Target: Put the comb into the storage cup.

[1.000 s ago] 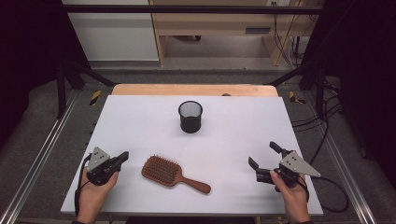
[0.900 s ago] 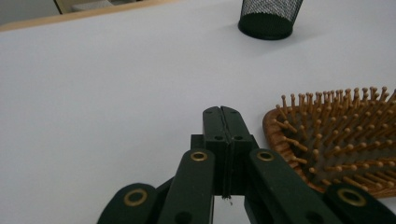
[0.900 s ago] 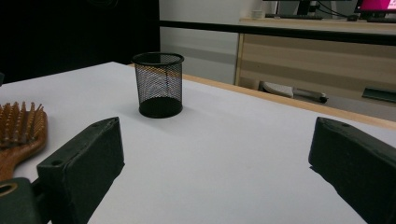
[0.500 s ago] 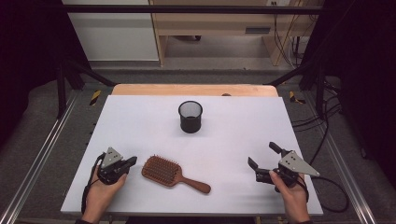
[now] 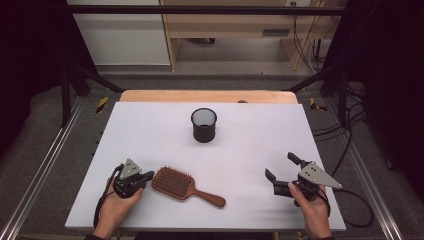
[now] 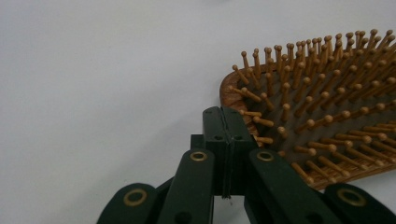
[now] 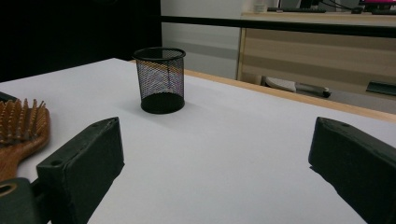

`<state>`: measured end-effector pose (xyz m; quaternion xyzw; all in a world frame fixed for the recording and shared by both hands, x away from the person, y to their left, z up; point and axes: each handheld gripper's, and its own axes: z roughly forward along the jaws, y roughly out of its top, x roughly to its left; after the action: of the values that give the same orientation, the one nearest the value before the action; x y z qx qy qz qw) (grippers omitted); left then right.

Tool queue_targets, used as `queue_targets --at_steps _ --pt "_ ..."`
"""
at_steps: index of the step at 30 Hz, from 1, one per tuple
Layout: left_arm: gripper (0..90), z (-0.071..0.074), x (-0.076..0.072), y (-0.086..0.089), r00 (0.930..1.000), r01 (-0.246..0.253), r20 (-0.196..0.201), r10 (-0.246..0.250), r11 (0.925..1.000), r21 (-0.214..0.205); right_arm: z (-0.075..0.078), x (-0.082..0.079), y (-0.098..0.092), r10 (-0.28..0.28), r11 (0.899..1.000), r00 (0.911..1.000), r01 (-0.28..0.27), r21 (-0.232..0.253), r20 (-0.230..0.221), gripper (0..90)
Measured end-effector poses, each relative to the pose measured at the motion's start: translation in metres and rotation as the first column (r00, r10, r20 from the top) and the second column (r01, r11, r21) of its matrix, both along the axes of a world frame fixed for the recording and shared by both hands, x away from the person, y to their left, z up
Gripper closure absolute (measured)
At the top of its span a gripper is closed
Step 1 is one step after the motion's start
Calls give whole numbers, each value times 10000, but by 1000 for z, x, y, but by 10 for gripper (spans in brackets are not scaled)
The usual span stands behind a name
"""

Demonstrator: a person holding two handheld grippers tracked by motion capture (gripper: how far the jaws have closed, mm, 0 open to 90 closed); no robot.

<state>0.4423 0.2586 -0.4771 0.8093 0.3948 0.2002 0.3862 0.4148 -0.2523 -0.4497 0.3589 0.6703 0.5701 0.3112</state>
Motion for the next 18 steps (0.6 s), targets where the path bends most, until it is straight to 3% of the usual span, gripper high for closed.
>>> queue_targets --at_steps 11,15,18 --pt "900 0 -1 -2 9999 96 -86 -97 9999 -143 0 0 0 12 10000 10000 -12 -5 -43 34" --pt "900 -1 -2 -9 9996 290 -57 -289 9994 169 0 0 0 13 10000 10000 -13 5 -56 34" --pt "900 -1 -1 -10 9997 227 -31 -227 9996 145 0 0 0 9 10000 10000 -9 14 -48 34"
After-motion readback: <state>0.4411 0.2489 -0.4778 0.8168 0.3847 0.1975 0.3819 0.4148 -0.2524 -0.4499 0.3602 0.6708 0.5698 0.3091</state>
